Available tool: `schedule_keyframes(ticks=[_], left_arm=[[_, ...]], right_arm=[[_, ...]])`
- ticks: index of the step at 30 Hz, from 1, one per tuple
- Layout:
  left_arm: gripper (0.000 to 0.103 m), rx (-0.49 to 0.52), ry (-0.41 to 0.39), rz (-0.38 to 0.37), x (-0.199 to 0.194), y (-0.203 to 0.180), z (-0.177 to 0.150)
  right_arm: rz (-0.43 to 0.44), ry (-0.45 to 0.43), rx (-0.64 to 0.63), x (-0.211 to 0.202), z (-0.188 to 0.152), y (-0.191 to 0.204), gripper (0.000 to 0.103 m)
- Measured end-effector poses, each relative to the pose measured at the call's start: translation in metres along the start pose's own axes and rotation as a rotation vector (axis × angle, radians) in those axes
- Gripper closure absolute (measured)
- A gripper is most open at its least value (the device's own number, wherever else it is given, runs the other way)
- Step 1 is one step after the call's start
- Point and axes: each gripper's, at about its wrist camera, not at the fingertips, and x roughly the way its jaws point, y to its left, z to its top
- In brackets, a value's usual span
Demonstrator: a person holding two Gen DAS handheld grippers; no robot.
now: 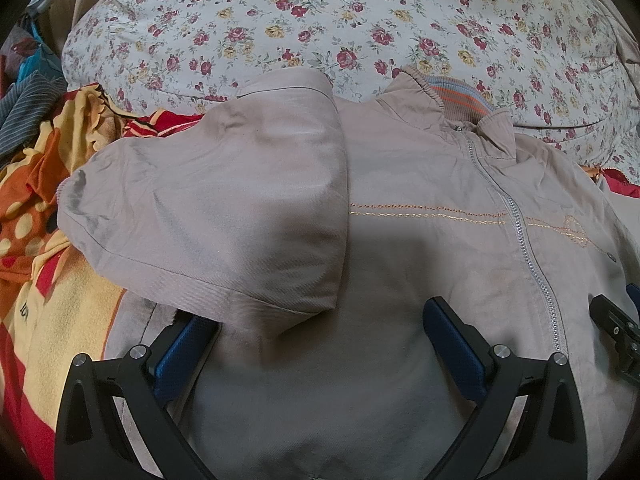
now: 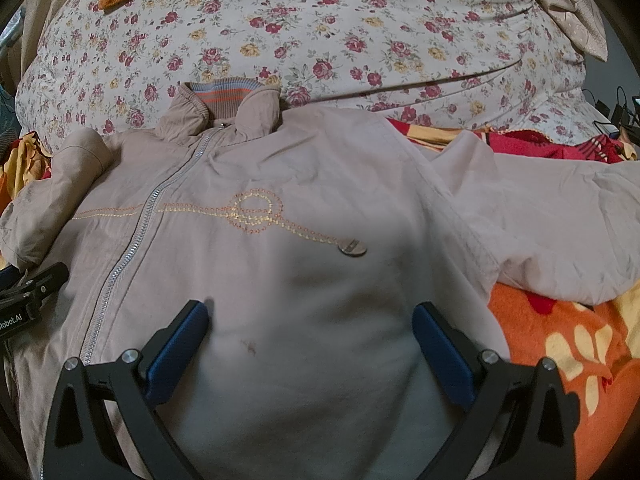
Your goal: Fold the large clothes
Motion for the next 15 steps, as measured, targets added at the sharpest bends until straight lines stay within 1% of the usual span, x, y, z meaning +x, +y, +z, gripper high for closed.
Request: schedule_keyframes(ticks=[15], left_arm=[[0.007, 0.000, 0.000, 0.000, 0.0002, -0.0001, 0.0001]], right_arm=[[0.004, 0.002, 0.002, 0.0000, 0.0004, 0.0000, 0.000]])
